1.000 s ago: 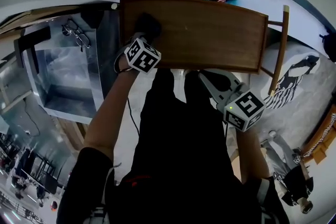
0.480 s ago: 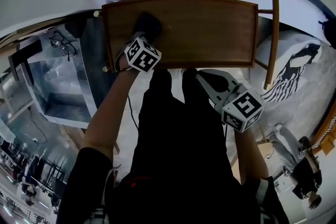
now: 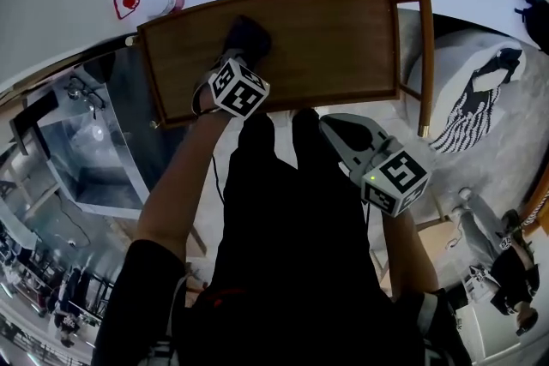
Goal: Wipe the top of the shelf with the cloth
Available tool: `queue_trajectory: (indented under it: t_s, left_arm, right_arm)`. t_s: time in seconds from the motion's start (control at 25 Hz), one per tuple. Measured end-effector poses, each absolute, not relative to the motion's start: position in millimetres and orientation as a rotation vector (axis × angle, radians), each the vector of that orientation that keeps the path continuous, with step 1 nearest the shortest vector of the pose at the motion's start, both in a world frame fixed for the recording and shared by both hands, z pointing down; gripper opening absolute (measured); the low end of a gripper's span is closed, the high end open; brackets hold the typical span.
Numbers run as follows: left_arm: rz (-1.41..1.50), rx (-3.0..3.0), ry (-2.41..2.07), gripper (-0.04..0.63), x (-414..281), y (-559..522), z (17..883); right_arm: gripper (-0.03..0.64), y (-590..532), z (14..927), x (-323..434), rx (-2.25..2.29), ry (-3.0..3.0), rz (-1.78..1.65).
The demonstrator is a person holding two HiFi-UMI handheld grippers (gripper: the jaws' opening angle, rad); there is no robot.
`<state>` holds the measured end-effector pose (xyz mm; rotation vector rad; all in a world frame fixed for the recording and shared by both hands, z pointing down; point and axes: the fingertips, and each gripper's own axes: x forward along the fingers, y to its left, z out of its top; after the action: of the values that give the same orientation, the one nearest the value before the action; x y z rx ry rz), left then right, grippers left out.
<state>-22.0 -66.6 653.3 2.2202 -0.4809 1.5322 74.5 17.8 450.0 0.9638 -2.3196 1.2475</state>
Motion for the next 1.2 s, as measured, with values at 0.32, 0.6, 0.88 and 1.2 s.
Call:
queue_trajectory:
  t_s: [0.32,0.6,0.88,1.2]
  left_arm:
    - [1.561,2.288,-0.373,0.038,49,-67,654]
    - [1.573,2.347,-0.268,0.038,108,-62,654]
    - [1.583,2.404,-0.148,0.038,161,-53,653]
    - [1.579,2.450,-0.034,0.038,209,-43,650]
  right_arm:
    - [0.005,25,457,122,1.055,-2.299,1.296]
    - [0.005,33,460,162,1.144,-2.281,1.325]
    - [0.005,42,460,197,1.237,-2.262,1.352]
    - [0.005,54,461,226,1.304,-2.241,1.375]
